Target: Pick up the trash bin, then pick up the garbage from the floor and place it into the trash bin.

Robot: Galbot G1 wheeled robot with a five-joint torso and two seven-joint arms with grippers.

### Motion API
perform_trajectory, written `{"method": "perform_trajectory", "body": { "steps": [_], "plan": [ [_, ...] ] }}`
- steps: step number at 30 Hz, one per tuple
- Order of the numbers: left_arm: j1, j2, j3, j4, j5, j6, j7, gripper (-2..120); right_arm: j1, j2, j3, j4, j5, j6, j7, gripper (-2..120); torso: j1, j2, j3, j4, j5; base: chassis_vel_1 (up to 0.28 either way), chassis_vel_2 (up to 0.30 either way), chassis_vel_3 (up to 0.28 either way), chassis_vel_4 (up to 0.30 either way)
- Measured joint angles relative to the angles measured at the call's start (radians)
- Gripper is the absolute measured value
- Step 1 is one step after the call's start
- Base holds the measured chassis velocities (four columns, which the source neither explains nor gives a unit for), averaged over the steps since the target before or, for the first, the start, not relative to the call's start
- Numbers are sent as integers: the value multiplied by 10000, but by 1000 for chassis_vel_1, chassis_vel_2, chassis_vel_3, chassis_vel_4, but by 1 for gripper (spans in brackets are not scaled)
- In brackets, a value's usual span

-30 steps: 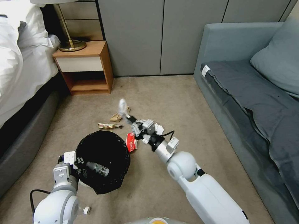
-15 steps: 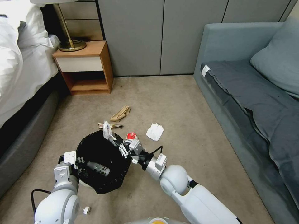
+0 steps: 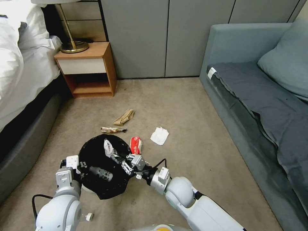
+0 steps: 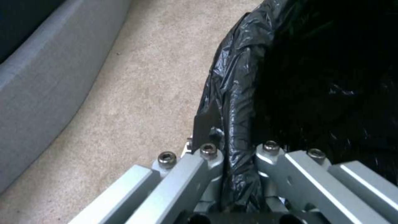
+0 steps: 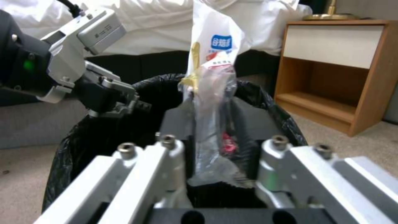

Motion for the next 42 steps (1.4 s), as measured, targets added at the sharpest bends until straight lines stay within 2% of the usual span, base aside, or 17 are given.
{"method": "perform_trajectory", "body": {
  "steps": [5,6,10,12,13,14,18,21,27,31,34,42],
  "plan": [
    [-3,-3,33,4,8,4,0,1,-6,-41,-17,7,-17,-5,-1,44,0,0,0,0,0,0,0,0,0],
    [-3,-3,33,4,8,4,0,1,-6,-41,-17,7,-17,-5,-1,44,0,0,0,0,0,0,0,0,0],
    [25,5,57,4,28,7,-17,1,-12,-79,-46,78,-40,-24,0,65,0,0,0,0,0,0,0,0,0],
    [28,5,64,3,32,8,-17,1,-8,-83,-56,91,-40,-30,0,68,0,0,0,0,0,0,0,0,0],
    [33,9,67,-3,35,10,-17,1,-2,-84,-68,112,-40,-30,37,75,1,0,0,0,0,0,0,0,0],
    [33,9,67,-3,35,10,-17,1,-2,-84,-68,112,-40,-30,37,75,1,0,0,0,0,0,0,0,0],
    [38,42,69,-36,38,18,-17,1,1,-123,-86,292,-18,-43,166,92,0,0,0,0,0,0,0,0,0],
    [30,43,74,-44,39,22,-17,1,7,-141,-86,404,-17,-51,173,99,0,1,0,0,0,0,0,0,0],
    [14,32,82,-54,46,28,-17,1,9,-143,-16,873,-76,-42,261,100,0,1,0,0,0,0,0,0,0],
    [-21,43,44,-54,47,30,-17,1,12,-31,402,1716,-109,-33,583,100,0,0,-1,0,0,0,0,0,0],
    [-23,119,-55,-46,29,31,-7,1,-131,-9,992,2865,54,-255,1374,100,0,1,-1,1,-1,0,0,0,0],
    [-23,285,-337,-80,-121,35,-3,1,-1321,106,2304,4156,-92,-721,2576,100,0,1,-1,-2,1,0,0,0,0]
  ]
}}
